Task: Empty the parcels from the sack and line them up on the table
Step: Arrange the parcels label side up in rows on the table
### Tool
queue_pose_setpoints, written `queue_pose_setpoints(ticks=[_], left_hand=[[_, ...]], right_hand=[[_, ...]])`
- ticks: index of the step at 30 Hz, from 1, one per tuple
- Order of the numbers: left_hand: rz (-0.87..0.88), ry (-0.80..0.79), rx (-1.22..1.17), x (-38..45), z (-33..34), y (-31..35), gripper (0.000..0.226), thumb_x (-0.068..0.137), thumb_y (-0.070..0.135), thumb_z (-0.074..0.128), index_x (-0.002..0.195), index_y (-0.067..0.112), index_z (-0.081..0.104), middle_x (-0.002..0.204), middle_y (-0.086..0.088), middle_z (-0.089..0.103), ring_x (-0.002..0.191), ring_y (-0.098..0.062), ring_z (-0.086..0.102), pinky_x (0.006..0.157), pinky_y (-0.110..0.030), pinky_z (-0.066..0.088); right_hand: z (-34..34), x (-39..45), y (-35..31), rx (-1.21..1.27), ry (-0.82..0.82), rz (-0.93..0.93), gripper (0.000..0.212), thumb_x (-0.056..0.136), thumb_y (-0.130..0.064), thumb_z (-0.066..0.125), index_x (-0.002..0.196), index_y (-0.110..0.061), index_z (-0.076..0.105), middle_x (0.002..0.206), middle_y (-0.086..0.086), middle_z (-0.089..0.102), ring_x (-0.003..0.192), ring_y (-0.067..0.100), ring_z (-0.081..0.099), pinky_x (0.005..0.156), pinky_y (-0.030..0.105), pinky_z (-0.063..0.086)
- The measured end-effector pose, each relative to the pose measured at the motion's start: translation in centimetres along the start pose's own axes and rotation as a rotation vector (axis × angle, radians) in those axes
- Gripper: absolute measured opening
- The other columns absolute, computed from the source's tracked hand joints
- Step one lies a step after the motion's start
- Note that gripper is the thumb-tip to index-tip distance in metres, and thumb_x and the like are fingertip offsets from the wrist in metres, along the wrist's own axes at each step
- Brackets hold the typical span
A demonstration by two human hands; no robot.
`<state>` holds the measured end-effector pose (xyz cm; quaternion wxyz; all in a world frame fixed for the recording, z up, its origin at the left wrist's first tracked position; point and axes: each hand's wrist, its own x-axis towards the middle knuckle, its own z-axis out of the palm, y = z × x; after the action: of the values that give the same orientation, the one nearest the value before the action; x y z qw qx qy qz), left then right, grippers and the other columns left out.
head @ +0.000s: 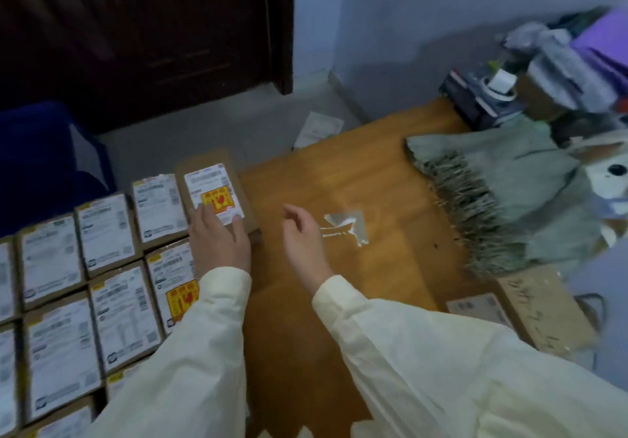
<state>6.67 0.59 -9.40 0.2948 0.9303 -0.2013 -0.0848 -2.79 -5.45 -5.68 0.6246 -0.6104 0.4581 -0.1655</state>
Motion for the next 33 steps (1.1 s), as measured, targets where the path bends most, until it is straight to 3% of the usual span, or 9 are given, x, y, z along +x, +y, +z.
queue_pose_setpoints(ticks=[3, 7, 11, 14, 18, 23, 28, 31, 33], left_hand=[[0.153, -0.105, -0.085, -3.4, 1.4, 4.9, 0.047, 0.093, 0.024, 0.050, 0.131, -0.002, 0.043, 0.143, -0.022, 0.035, 0.135, -0.034, 0.031, 0.112, -0.041, 0.025], [0.321, -0.506, -0.236, -10.6, 4.9, 11.2, 0.047, 0.085, 0.021, 0.062, 0.125, 0.000, 0.047, 0.133, -0.019, 0.040, 0.122, -0.033, 0.044, 0.103, -0.036, 0.034], [0.391, -0.906, -0.165, -18.2, 7.2, 15.0, 0.060, 0.090, 0.032, 0.054, 0.139, 0.008, 0.028, 0.146, -0.008, 0.022, 0.129, -0.029, 0.040, 0.106, -0.035, 0.033], [0.318, -1.099, -0.128, -21.3, 8.6, 15.8, 0.072, 0.092, 0.037, 0.052, 0.146, 0.011, 0.012, 0.153, -0.009, 0.009, 0.138, -0.028, 0.028, 0.111, -0.036, 0.028], [0.396, -1.072, 0.004, -21.5, 10.9, 15.1, 0.101, 0.080, 0.043, 0.066, 0.148, 0.021, -0.005, 0.157, 0.000, -0.010, 0.144, -0.024, 0.012, 0.114, -0.038, 0.025], [0.367, -1.010, 0.004, -20.5, 13.3, 15.4, 0.107, 0.072, 0.042, 0.075, 0.149, 0.027, 0.001, 0.158, -0.001, 0.002, 0.146, -0.021, 0.006, 0.116, -0.037, 0.017], [0.334, -0.869, -0.075, -21.7, 14.1, 16.5, 0.083, 0.067, 0.039, 0.078, 0.137, 0.025, 0.036, 0.143, 0.003, 0.042, 0.133, -0.016, 0.037, 0.110, -0.035, 0.035], [0.212, -0.828, -0.180, -21.4, 13.5, 17.0, 0.073, 0.067, 0.044, 0.077, 0.130, 0.028, 0.044, 0.141, 0.008, 0.041, 0.134, -0.018, 0.037, 0.110, -0.039, 0.035], [0.121, -0.822, -0.298, -20.9, 12.2, 17.2, 0.067, 0.073, 0.041, 0.074, 0.131, 0.028, 0.043, 0.134, 0.014, 0.042, 0.125, -0.012, 0.042, 0.105, -0.030, 0.039]], right_hand=[[-5.2, -4.2, -2.4, -0.016, 0.031, -0.131, 0.035, 0.094, -0.006, 0.043, 0.126, -0.018, 0.052, 0.124, -0.007, 0.053, 0.112, 0.001, 0.048, 0.083, 0.000, 0.039], [-14.7, -8.3, -3.6, -0.256, 0.348, -0.251, 0.031, 0.090, -0.015, 0.048, 0.120, -0.022, 0.055, 0.124, -0.003, 0.055, 0.110, 0.011, 0.051, 0.095, 0.022, 0.040], [-24.6, -12.2, -0.9, -0.756, 0.605, -0.051, 0.049, 0.090, -0.034, 0.053, 0.135, -0.017, 0.042, 0.138, 0.003, 0.044, 0.131, 0.022, 0.035, 0.107, 0.032, 0.028], [-29.9, -14.6, 2.4, -0.841, 0.598, 0.194, 0.076, 0.084, -0.056, 0.053, 0.143, -0.016, 0.029, 0.146, 0.011, 0.034, 0.137, 0.030, 0.026, 0.112, 0.048, 0.026], [-33.2, -15.7, 5.9, -0.834, 0.395, 0.353, 0.131, 0.044, -0.086, 0.044, 0.149, -0.022, -0.001, 0.155, 0.008, 0.011, 0.143, 0.032, 0.013, 0.113, 0.055, 0.022], [-32.2, -15.1, 9.3, -0.723, 0.207, 0.188, 0.138, 0.050, -0.063, 0.080, 0.144, -0.034, -0.017, 0.154, -0.002, -0.003, 0.143, 0.027, 0.006, 0.115, 0.048, 0.021], [-33.7, -12.9, 10.3, -0.595, 0.305, -0.082, 0.109, 0.055, -0.053, 0.078, 0.143, -0.031, 0.018, 0.135, -0.004, 0.027, 0.126, 0.016, 0.028, 0.105, 0.037, 0.036], [-36.8, -10.7, 9.0, -0.352, 0.250, -0.038, 0.078, 0.064, -0.041, 0.081, 0.129, -0.028, 0.040, 0.119, -0.006, 0.040, 0.108, 0.010, 0.044, 0.087, 0.026, 0.045], [-38.8, -8.9, 8.0, -0.161, 0.153, 0.022, 0.058, 0.063, -0.047, 0.074, 0.114, -0.032, 0.051, 0.112, -0.006, 0.048, 0.097, 0.008, 0.050, 0.077, 0.025, 0.046]])
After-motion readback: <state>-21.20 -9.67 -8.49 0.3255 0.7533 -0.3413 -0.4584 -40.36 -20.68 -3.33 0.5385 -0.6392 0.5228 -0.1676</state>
